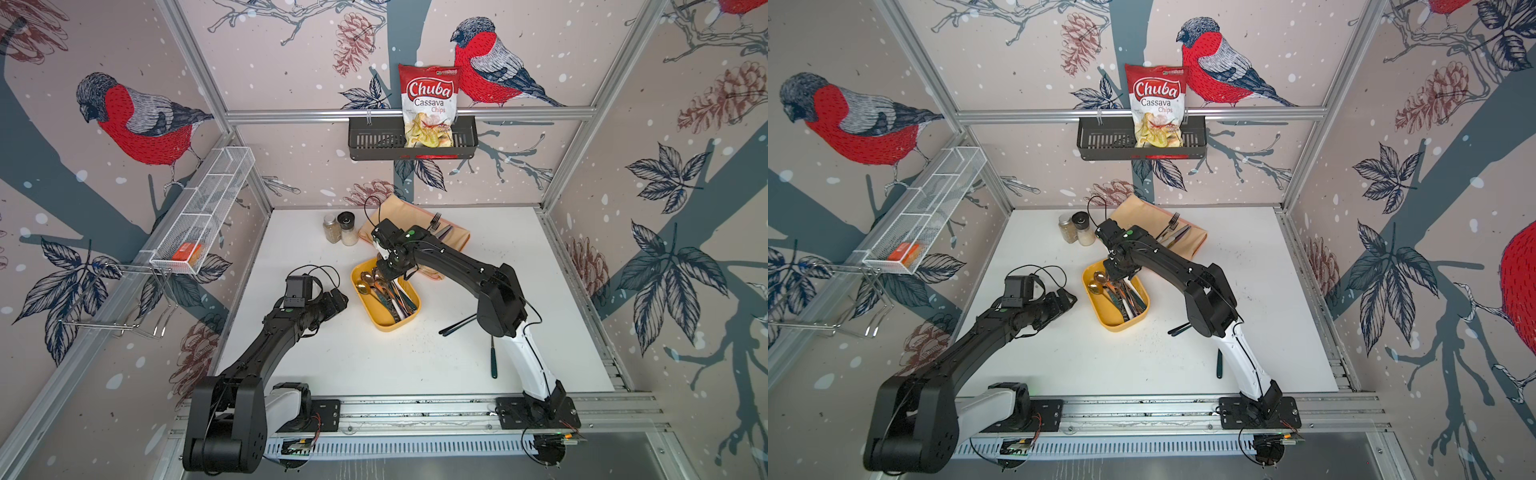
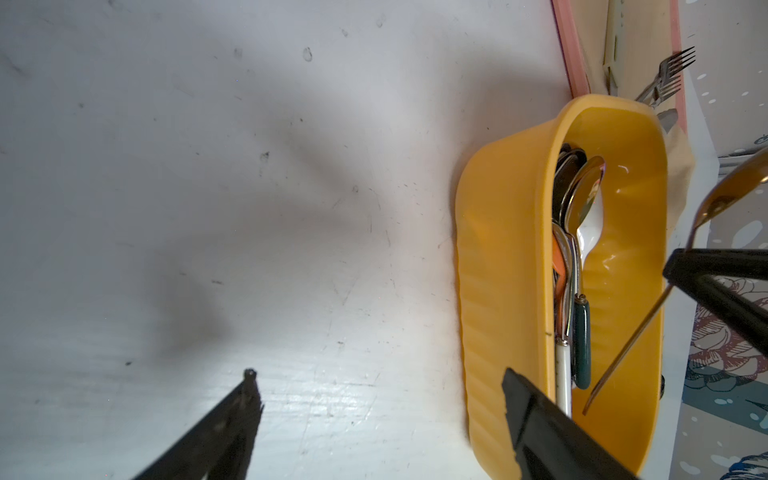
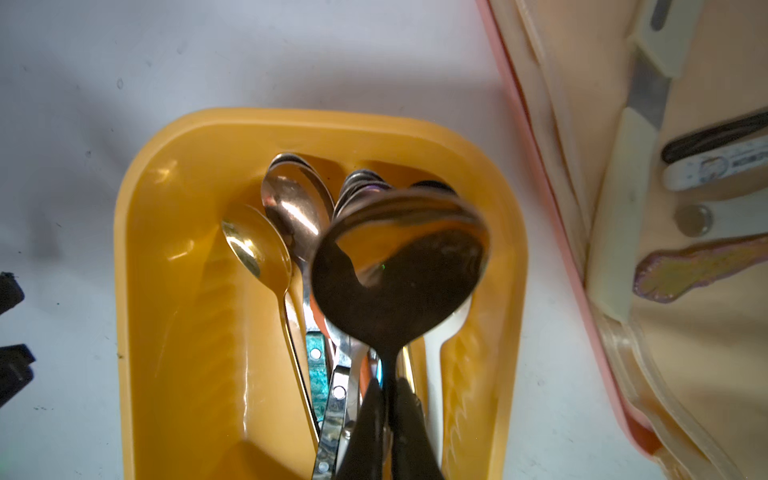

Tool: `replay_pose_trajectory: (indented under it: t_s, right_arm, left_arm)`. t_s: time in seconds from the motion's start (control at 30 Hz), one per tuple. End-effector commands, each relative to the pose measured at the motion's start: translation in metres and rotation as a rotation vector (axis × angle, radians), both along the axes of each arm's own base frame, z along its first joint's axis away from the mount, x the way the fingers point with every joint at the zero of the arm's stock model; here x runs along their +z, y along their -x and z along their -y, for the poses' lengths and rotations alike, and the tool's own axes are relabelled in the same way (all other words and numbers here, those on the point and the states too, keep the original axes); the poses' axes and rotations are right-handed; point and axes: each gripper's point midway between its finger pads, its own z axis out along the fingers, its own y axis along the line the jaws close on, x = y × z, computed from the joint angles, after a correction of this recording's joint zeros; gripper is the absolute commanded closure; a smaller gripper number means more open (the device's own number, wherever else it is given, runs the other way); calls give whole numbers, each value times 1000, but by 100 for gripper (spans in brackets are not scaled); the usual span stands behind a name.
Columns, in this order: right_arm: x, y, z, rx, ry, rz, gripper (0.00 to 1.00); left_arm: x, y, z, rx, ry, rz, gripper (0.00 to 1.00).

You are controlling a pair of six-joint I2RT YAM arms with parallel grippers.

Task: Put the spoon into the storage box
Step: Place the spoon in the storage box.

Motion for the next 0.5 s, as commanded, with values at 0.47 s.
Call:
replay_pose_trajectory:
  t_s: [0.47]
  right_arm:
    - [-39,17,4,-30,44,-100,85]
  left_arm:
    - [3,-4,1,-5,12,10,7]
